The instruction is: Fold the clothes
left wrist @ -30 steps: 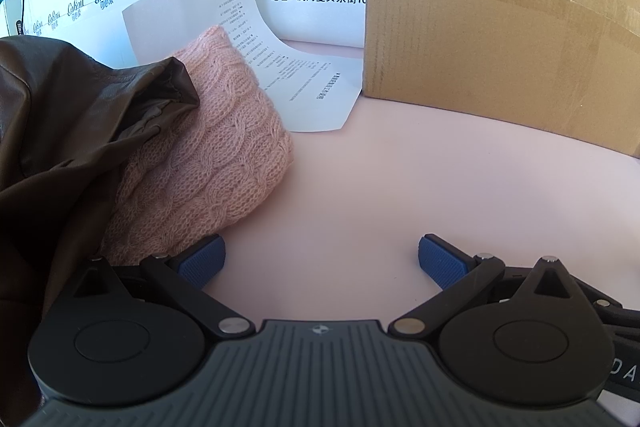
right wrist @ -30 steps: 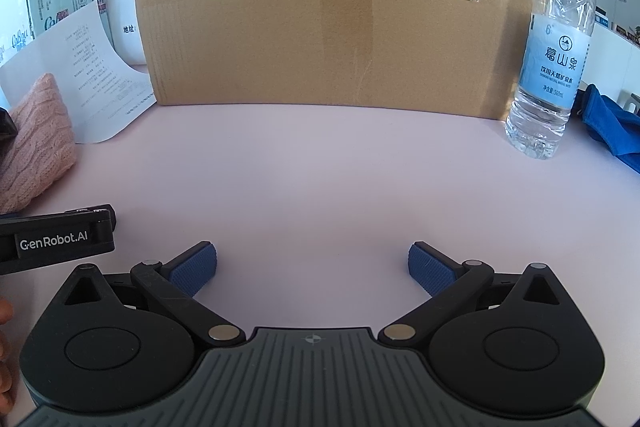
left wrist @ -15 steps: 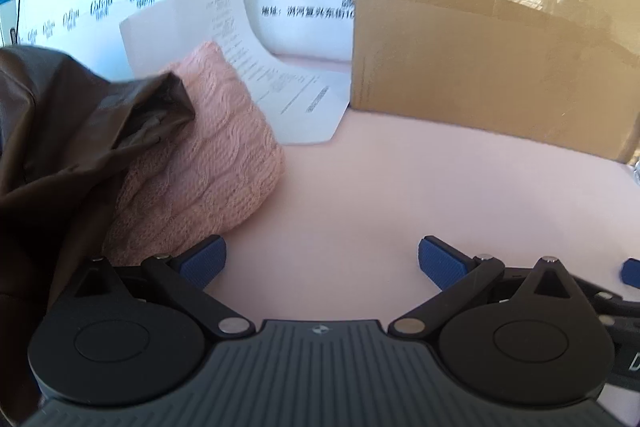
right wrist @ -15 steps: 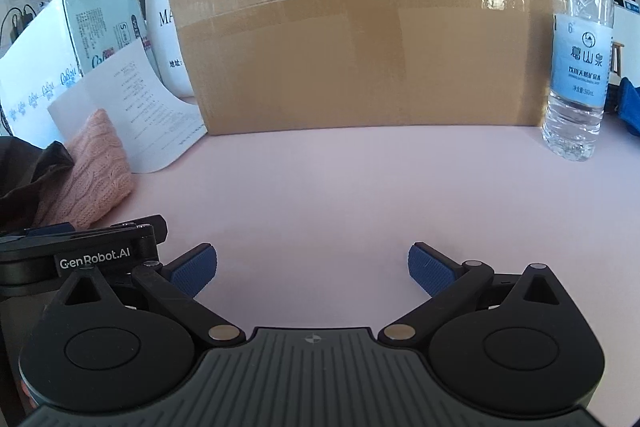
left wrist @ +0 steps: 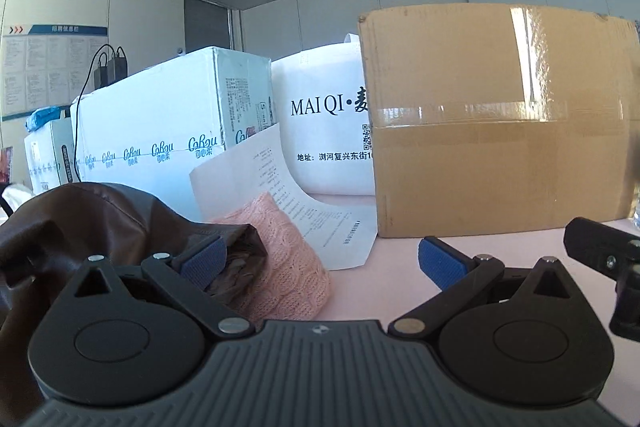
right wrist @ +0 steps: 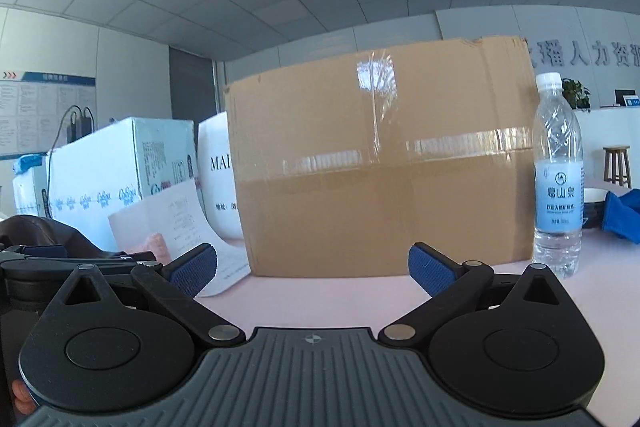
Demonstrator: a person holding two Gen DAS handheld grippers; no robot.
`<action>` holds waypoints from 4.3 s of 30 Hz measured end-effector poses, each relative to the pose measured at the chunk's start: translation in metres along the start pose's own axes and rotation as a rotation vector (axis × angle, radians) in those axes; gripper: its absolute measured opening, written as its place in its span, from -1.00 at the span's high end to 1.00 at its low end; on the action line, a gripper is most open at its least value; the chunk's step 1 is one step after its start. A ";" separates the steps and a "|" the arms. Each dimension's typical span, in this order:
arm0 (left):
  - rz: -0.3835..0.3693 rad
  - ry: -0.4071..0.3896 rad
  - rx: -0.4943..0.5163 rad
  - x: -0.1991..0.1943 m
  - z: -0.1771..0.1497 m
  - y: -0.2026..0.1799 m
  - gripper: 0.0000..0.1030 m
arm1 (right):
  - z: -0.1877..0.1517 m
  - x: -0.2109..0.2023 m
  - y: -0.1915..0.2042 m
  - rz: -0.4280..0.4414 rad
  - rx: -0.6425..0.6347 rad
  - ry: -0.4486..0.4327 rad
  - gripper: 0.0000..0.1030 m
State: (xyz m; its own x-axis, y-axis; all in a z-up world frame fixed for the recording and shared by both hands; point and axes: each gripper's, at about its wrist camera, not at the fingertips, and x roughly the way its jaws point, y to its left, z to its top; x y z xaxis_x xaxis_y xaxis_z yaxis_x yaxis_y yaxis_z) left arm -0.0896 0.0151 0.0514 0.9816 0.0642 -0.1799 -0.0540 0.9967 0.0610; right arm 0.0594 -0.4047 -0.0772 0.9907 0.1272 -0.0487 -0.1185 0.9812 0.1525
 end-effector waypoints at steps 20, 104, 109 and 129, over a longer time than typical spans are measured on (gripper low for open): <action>0.409 -0.048 -0.241 -0.120 -0.037 0.193 -1.00 | -0.010 -0.013 0.055 0.399 0.012 0.080 -1.00; 0.184 0.148 -0.222 -0.120 -0.037 0.187 0.86 | -0.008 0.003 0.166 0.443 -0.088 0.177 0.99; 0.188 0.141 -0.216 -0.122 -0.051 0.190 0.86 | -0.020 0.018 0.176 0.439 -0.133 0.239 0.92; 0.182 0.107 -0.189 -0.126 -0.056 0.200 0.86 | -0.021 0.057 0.200 0.474 -0.116 0.276 0.90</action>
State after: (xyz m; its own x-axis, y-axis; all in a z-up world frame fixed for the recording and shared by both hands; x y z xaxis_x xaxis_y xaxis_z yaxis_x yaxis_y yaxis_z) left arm -0.2346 0.2088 0.0316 0.9282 0.2374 -0.2865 -0.2703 0.9594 -0.0809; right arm 0.0905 -0.1978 -0.0700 0.7747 0.5762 -0.2604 -0.5687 0.8149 0.1113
